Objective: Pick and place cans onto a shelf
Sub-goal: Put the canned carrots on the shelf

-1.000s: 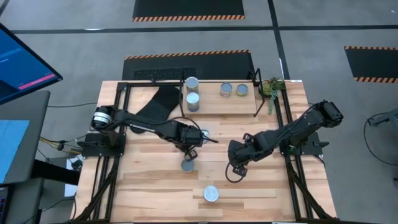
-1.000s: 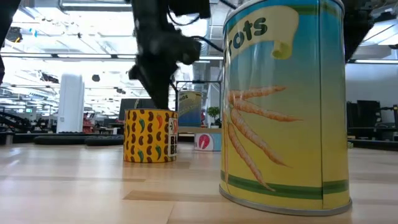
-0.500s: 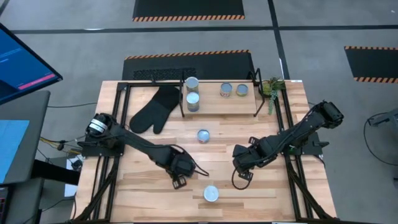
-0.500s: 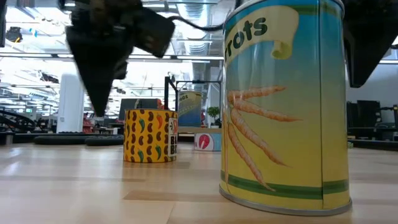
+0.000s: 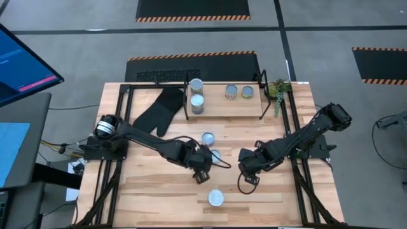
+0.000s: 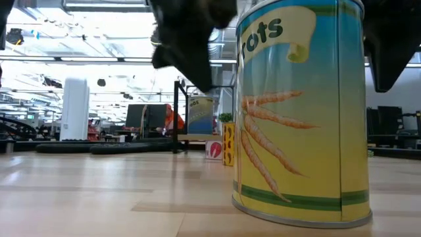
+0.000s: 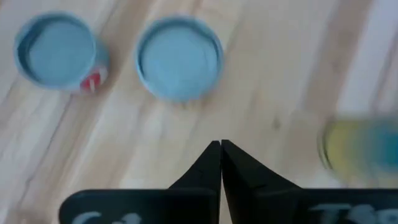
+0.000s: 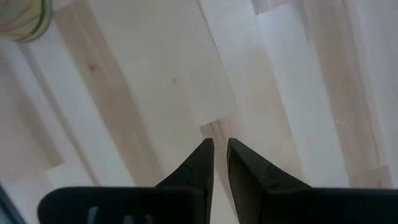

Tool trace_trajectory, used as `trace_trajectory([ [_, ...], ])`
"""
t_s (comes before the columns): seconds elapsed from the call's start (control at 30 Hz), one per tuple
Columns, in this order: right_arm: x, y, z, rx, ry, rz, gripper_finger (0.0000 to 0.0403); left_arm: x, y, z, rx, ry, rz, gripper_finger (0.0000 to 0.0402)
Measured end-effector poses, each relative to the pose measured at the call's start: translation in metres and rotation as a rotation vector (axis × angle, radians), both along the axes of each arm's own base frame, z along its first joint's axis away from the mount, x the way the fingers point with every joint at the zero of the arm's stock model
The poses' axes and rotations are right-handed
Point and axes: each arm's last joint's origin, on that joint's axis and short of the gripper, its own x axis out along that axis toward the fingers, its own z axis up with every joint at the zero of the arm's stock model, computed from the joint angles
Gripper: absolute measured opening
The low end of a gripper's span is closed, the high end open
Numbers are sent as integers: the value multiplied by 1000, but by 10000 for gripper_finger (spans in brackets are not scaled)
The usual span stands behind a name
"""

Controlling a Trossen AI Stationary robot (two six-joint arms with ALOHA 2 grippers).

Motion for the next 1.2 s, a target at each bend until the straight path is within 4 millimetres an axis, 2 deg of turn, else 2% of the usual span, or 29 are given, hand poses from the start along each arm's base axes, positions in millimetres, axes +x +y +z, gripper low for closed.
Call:
trace_trajectory([
  [0.17,-1,8,5,39,-52,27,70,-20,-8,17,-100,248,-49,0],
  [0.3,6,20,9,95,-175,92,70,-42,-25,18,-89,396,-77,0],
  [0.47,23,37,18,187,-401,178,70,-65,-55,21,-28,449,-94,0],
  [0.67,39,38,28,269,-560,111,70,-85,-89,22,53,396,-115,0],
  [0.83,52,30,36,301,-679,44,70,-100,-105,17,128,378,-156,0],
  [1.0,64,27,51,329,-848,57,70,-119,-125,5,159,368,-205,0],
  [1.1,66,27,60,335,-879,64,70,-131,-135,-1,185,312,-227,0],
  [1.2,68,28,72,330,-916,56,70,-143,-136,-1,162,210,-255,0],
])
